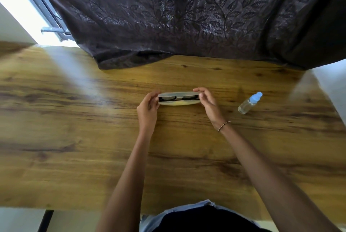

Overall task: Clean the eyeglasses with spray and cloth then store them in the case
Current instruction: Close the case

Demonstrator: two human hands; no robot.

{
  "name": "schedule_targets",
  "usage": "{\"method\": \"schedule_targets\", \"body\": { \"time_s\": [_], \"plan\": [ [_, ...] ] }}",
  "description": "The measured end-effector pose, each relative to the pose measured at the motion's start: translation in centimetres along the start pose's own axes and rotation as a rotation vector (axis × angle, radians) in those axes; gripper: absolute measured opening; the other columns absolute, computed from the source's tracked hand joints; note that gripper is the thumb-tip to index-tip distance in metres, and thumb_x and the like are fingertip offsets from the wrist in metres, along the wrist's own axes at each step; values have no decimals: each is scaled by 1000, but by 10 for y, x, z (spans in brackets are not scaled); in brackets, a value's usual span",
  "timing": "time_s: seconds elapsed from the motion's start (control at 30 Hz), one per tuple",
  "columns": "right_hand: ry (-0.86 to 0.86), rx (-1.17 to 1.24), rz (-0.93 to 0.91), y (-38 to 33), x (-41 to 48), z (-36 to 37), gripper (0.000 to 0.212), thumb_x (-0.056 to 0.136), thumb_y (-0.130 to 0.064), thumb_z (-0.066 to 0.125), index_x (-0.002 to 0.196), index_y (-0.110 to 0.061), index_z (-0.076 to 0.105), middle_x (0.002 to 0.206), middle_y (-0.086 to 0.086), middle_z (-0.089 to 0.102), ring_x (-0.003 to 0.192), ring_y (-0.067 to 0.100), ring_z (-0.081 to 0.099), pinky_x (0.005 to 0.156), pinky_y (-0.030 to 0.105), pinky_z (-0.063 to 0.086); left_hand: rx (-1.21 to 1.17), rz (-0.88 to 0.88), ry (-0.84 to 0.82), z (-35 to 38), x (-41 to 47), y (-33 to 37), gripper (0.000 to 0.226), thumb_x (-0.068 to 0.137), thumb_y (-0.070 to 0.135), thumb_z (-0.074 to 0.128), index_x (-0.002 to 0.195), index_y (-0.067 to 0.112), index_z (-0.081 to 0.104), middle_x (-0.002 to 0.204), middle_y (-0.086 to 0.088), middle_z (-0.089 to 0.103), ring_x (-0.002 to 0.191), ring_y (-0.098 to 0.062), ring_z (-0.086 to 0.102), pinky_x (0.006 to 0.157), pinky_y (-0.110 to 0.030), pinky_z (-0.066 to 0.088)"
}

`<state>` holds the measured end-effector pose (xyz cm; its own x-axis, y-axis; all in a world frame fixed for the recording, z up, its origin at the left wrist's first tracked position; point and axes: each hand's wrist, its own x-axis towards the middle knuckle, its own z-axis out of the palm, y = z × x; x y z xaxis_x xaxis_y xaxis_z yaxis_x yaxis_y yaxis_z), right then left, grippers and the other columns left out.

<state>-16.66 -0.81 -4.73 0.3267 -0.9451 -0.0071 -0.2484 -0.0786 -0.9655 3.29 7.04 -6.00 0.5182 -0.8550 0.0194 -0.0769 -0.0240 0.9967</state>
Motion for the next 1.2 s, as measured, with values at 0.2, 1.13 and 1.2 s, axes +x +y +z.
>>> {"method": "schedule_targets", "body": {
  "time_s": [0.2,1.13,1.2],
  "plan": [
    [-37,17,-1,-1,-5,-2,24,102,-12,38,114,-22,56,119,-12,55,115,10,49,99,34,40,-79,-52,-103,-5,-4,0,28,95,32,54,119,19,62,114,8,66,108,-6,62,93,-31,52],
    [-46,571,413,-45,-2,1,42,85,-18,70,123,-18,52,123,8,55,102,23,67,76,27,58,-421,-388,-95,6,-4,32,50,82,26,72,126,18,50,119,-2,63,107,-13,65,90,-25,54],
    [-38,556,413,-46,-2,2,44,83,-17,72,122,-18,53,124,9,54,98,22,69,76,27,58,-437,-386,-91,5,-4,33,44,82,22,71,122,19,52,117,-2,64,104,-13,66,87,-23,55]
  ]
}}
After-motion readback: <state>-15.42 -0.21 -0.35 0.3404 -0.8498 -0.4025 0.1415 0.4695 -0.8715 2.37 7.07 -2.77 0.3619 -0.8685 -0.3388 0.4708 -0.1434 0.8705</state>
